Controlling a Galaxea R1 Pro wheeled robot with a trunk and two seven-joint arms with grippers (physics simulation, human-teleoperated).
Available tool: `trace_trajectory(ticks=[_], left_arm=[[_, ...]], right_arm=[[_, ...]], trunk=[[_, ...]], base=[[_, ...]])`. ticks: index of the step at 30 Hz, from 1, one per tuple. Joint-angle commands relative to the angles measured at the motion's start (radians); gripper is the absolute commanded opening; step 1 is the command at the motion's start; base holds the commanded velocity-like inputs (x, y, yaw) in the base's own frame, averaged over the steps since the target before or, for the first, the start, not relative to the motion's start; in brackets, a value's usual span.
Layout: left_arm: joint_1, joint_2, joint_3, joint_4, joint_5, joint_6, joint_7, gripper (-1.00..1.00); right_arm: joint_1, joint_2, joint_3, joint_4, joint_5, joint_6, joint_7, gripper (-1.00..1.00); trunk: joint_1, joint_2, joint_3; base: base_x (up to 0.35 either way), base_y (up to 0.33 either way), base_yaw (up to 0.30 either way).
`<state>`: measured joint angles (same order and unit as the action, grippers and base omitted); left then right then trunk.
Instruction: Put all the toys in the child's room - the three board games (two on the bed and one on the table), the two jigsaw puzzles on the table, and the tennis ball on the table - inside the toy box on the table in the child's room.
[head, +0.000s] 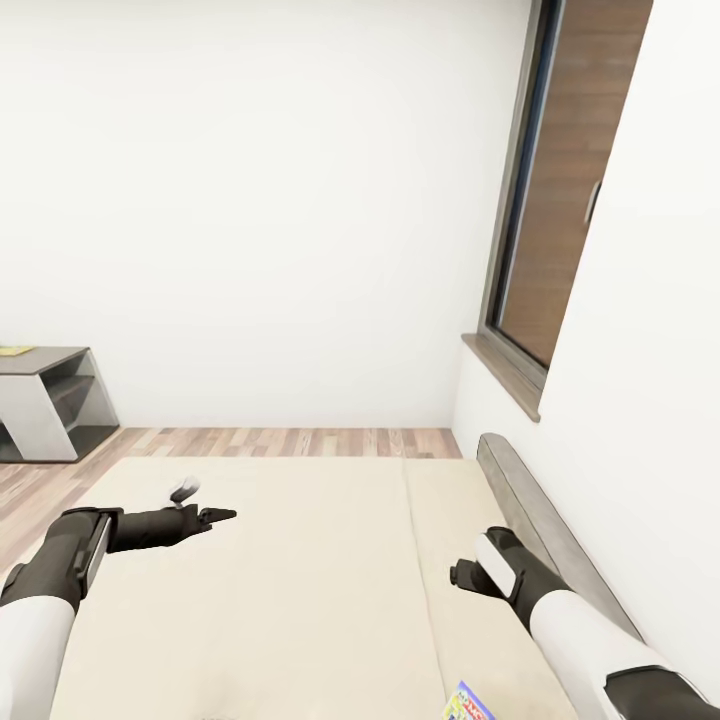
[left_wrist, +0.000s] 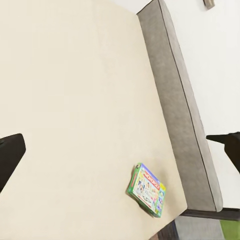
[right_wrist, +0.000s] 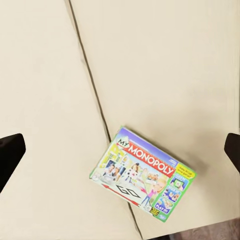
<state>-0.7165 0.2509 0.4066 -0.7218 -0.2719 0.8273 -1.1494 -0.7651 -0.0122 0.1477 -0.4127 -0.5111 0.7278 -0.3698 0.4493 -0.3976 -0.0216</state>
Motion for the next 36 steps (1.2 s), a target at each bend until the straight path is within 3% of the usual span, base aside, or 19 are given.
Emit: trace_trajectory(ticks=[1, 8, 13, 14, 16, 20, 26, 36], left_arm=[[-0.001, -0.001, 0.005, -0.001, -0.010, 0.008, -0.010, 1.00], [-0.001, -0.001, 0.005, -0.001, -0.010, 0.009, -0.022, 1.00], [0.000, 0.003, 0.001, -0.006, -0.010, 0.025, -0.160, 1.00], [0.000, 0.005, -0.005, -0.007, -0.011, 0.030, -0.249, 1.00], [0.000, 0.007, -0.015, -0.010, -0.013, 0.032, -0.336, 1.00], [0.001, 0.014, -0.044, -0.030, -0.013, 0.036, -0.419, 1.00], [0.002, 0.019, -0.069, -0.055, -0.011, 0.040, -0.421, 1.00], [0.002, 0.023, -0.074, -0.062, -0.014, 0.041, -0.421, 1.00]], right_arm=[[-0.001, -0.001, 0.012, -0.002, -0.010, 0.003, -0.008, 1.00], [-0.002, 0.004, 0.041, -0.002, -0.010, 0.001, -0.008, 1.00], [-0.002, 0.010, 0.048, -0.004, -0.010, 0.002, -0.008, 1.00], [-0.002, 0.012, 0.049, -0.004, -0.010, 0.002, -0.008, 1.00], [-0.002, 0.012, 0.049, -0.003, -0.010, 0.002, -0.008, 1.00], [-0.002, 0.013, 0.050, -0.003, -0.010, 0.004, -0.008, 1.00], [-0.002, 0.015, 0.050, -0.003, -0.010, 0.005, -0.008, 1.00], [-0.002, 0.015, 0.050, -0.004, -0.010, 0.007, -0.008, 1.00]], trunk=[[0.001, -0.002, -0.004], [0.001, -0.002, -0.015], [0.001, -0.002, -0.024], [0.001, -0.002, -0.025], [0.001, -0.002, -0.029], [0.001, -0.002, -0.035], [0.001, -0.002, -0.045], [0.001, -0.002, -0.062]], base=[[0.000, 0.000, 0.000], [0.000, 0.000, 0.000], [0.000, 0.000, 0.000], [0.000, 0.000, 0.000], [0.000, 0.000, 0.000], [0.000, 0.000, 0.000], [0.000, 0.000, 0.000], [0.000, 0.000, -0.017]])
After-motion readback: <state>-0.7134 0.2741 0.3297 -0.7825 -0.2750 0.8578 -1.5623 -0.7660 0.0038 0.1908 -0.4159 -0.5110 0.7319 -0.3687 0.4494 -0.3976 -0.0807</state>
